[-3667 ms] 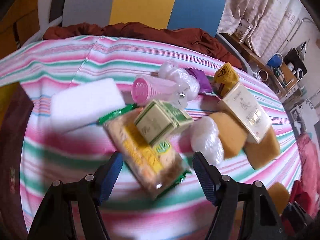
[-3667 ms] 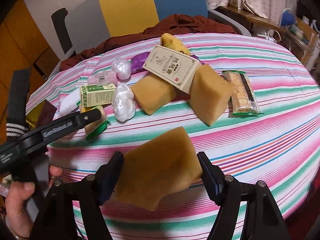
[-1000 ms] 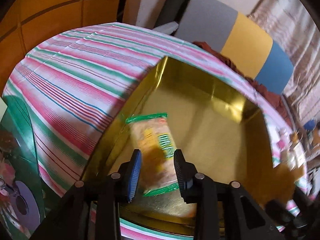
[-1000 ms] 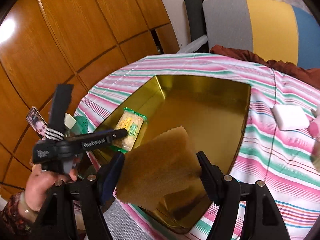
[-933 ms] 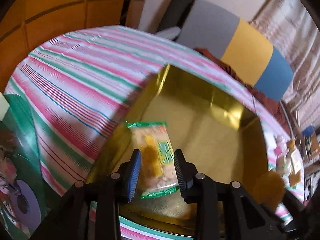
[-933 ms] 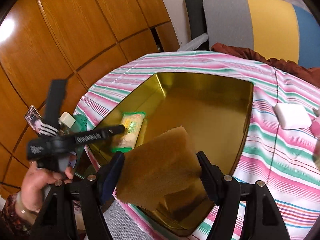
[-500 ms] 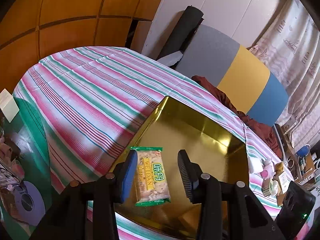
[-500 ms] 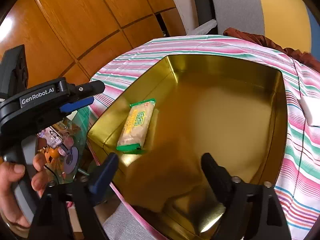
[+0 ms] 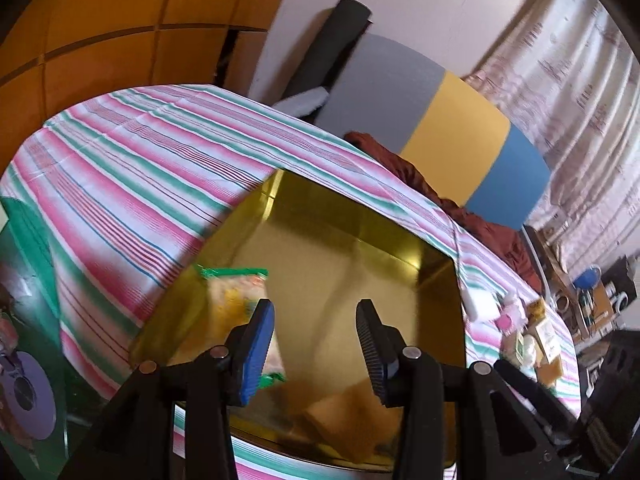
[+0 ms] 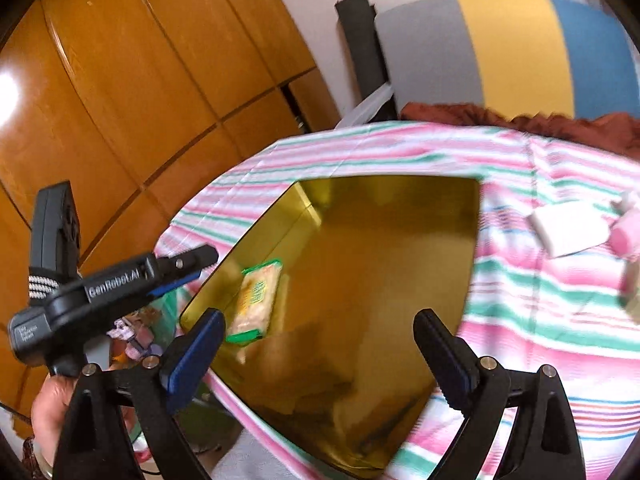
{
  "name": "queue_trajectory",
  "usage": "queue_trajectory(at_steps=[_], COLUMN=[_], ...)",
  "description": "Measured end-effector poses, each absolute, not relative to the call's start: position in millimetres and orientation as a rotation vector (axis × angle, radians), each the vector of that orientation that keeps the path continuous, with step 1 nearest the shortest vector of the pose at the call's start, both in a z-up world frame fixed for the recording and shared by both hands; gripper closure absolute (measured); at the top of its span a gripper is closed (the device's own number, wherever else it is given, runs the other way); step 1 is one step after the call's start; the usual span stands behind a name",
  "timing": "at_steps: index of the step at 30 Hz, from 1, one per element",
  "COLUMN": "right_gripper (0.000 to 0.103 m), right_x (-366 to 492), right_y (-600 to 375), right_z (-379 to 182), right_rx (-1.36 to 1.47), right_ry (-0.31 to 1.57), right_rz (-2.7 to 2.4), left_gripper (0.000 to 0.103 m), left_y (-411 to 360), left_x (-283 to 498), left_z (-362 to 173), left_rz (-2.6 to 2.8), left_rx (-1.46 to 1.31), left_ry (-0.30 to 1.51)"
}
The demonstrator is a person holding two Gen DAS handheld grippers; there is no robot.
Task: Organize objects
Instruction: 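Move the right tool back and grasp the clear plastic-wrapped item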
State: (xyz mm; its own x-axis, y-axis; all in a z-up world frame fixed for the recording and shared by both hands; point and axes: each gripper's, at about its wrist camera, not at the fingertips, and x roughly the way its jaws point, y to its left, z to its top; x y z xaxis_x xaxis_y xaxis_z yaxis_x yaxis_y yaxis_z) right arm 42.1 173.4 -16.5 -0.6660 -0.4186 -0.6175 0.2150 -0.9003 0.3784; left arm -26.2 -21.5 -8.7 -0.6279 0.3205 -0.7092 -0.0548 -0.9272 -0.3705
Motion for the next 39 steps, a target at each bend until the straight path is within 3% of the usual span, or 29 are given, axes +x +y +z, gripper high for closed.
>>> queue_trajectory(at_steps=[8, 15, 24, 28, 39], right_gripper=[0.008, 0.015, 0.015, 0.017, 0.018], right_x=[56.0, 73.6, 85.6, 85.0, 52.1], right_y=[205.6, 247.0, 354.3, 409.0, 463.2], right_z=[-5.7, -13.3, -30.8, -34.2, -49.6], right_rx=[1.045, 1.113, 1.34, 1.447, 1.371], right_ry=[-0.333, -0.239, -0.202, -0.284, -0.19], right_rz=[-2.665, -2.769, -2.935, -2.97, -3.051], left_gripper=[0.06, 0.057, 0.057, 0.057, 0.057], left_y=[17.0, 53.1, 103.9, 125.1, 169.2], left_x=[-16.4, -1.2, 26.6, 36.7, 59.6], left_z=[-15.3, -15.4, -17.4, -17.7, -18.0], left_rz=[2.498, 2.383, 2.267, 2.229, 2.15], left_rx=[-1.236, -1.216, -1.188, -1.173, -1.173], left_ry=[-0.376, -0.285, -0.192, -0.162, -0.025])
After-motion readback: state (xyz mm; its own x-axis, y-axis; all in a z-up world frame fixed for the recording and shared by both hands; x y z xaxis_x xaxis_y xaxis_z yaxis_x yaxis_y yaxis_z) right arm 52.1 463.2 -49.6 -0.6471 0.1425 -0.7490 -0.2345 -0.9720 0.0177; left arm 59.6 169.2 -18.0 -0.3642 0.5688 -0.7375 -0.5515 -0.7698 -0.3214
